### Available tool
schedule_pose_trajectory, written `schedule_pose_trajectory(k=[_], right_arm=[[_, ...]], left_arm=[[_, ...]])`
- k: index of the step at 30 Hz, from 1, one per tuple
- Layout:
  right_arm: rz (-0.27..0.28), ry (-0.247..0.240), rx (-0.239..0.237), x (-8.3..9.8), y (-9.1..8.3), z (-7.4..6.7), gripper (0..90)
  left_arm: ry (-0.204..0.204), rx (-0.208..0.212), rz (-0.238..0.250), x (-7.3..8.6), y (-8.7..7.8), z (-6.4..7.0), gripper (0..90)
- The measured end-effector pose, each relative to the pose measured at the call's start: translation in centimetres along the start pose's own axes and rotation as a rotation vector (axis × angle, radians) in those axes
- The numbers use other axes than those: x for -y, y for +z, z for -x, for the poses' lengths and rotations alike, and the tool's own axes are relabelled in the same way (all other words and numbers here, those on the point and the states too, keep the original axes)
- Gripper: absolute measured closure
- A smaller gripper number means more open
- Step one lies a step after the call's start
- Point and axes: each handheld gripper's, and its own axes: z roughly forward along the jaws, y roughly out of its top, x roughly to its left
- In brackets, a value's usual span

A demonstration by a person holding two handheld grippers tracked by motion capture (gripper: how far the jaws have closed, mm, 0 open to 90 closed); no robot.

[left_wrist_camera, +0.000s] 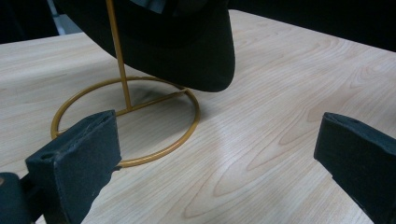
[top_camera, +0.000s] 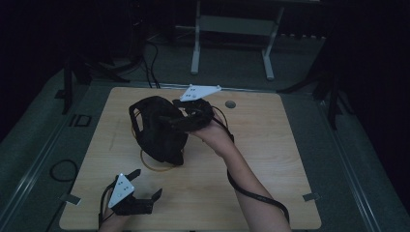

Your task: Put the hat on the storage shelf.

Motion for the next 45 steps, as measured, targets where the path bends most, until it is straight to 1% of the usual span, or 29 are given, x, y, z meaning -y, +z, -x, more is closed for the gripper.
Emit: schedule_pose_trajectory(k=[2, 3, 4, 5, 7, 8, 9, 10, 12, 14, 15, 17, 20, 25, 30, 31, 33, 34, 36, 37, 38, 39, 40, 41, 44, 45], right_arm=[[0.011, 0.010, -0.014, 0.3, -0.3, 0.1, 23.4], [0.013, 0.014, -0.025, 0.6, -0.6, 0.2, 18.2], [0.013, 0.014, -0.025, 0.6, -0.6, 0.2, 18.2], [0.013, 0.005, -0.037, 0.8, -0.7, 0.2, 16.2], [0.011, 0.010, -0.023, 1.1, -0.9, 0.2, 16.0], [0.009, 0.009, -0.031, 1.3, -1.1, 0.3, 14.2], [0.004, 0.004, -0.029, 1.5, -1.2, 0.3, 14.1], [0.003, 0.008, -0.020, 1.7, -1.3, 0.3, 14.0], [-0.003, 0.010, -0.025, 2.1, -1.4, 0.4, 14.0], [-0.004, 0.011, -0.022, 2.3, -1.5, 0.4, 14.0], [-0.002, 0.013, -0.019, 3.1, -1.7, 0.5, 14.0], [-0.006, 0.008, -0.007, 3.6, -1.8, 0.6, 13.9], [0.001, 0.012, -0.006, 4.2, -2.1, 0.6, 13.9], [0.004, 0.011, 0.022, 5.9, -3.1, 0.6, 13.9], [0.013, 0.024, 0.031, 7.8, -4.0, 0.4, 13.9], [0.013, 0.024, 0.031, 7.8, -4.0, 0.4, 13.9], [0.010, 0.028, 0.034, 8.6, -4.3, 0.4, 14.0], [0.013, 0.040, 0.034, 9.6, -4.7, 0.4, 13.9], [0.014, 0.043, 0.034, 10.0, -4.9, 0.4, 13.9], [0.012, 0.048, 0.035, 10.4, -5.1, 0.4, 13.9], [0.018, 0.053, 0.039, 11.1, -5.5, 0.4, 14.0], [0.024, 0.070, 0.039, 12.0, -5.8, 0.5, 13.9], [0.024, 0.070, 0.039, 12.0, -5.8, 0.5, 13.9], [0.022, 0.074, 0.049, 13.2, -6.3, 0.6, 13.9], [0.018, 0.082, 0.047, 13.7, -6.4, 0.6, 14.0], [0.016, 0.093, 0.056, 15.1, -6.9, 0.6, 14.0]], left_arm=[[0.001, 0.000, -0.001, 0.0, 0.0, 0.0, 0.8], [0.000, 0.002, -0.001, 0.0, 0.1, 0.0, 0.9], [0.000, 0.002, -0.004, 0.0, 0.1, 0.0, 0.9], [0.002, 0.000, -0.003, 0.0, 0.1, 0.0, 0.9], [0.003, 0.001, -0.005, 0.0, 0.1, 0.0, 0.9], [0.004, 0.000, -0.004, 0.0, 0.1, 0.1, 0.9], [0.000, 0.004, -0.002, 0.0, 0.1, 0.1, 0.9], [-0.002, 0.008, -0.005, 0.1, 0.1, 0.0, 0.9], [0.004, 0.007, -0.011, 0.1, 0.2, 0.0, 0.9], [0.001, 0.009, -0.012, 0.2, 0.2, 0.0, 0.9], [0.006, 0.009, -0.014, 0.3, 0.2, 0.0, 0.9], [0.009, 0.006, -0.014, 0.3, 0.1, 0.1, 0.9], [0.010, 0.006, -0.013, 0.3, 0.1, 0.1, 0.9], [0.012, 0.004, -0.010, 0.3, 0.1, 0.0, 0.9], [0.016, 0.005, -0.008, 0.3, 0.0, 0.1, 0.9], [0.016, 0.005, -0.008, 0.3, 0.0, 0.1, 0.9], [0.017, 0.006, -0.008, 0.3, 0.0, 0.1, 0.9], [0.017, 0.009, -0.007, 0.3, 0.0, 0.1, 0.9], [0.018, 0.008, -0.009, 0.3, 0.1, 0.1, 0.9], [0.017, 0.008, -0.014, 0.4, 0.1, 0.0, 0.9], [0.016, 0.009, -0.012, 0.4, 0.1, 0.0, 0.9], [0.018, 0.003, -0.019, 0.4, 0.1, -0.1, 0.9], [0.018, 0.003, -0.019, 0.4, 0.1, -0.1, 0.9], [0.019, 0.004, -0.017, 0.5, 0.1, -0.1, 0.9], [0.021, 0.001, -0.020, 0.5, 0.1, -0.1, 0.9], [0.019, 0.003, -0.023, 0.5, 0.2, -0.1, 0.9]])
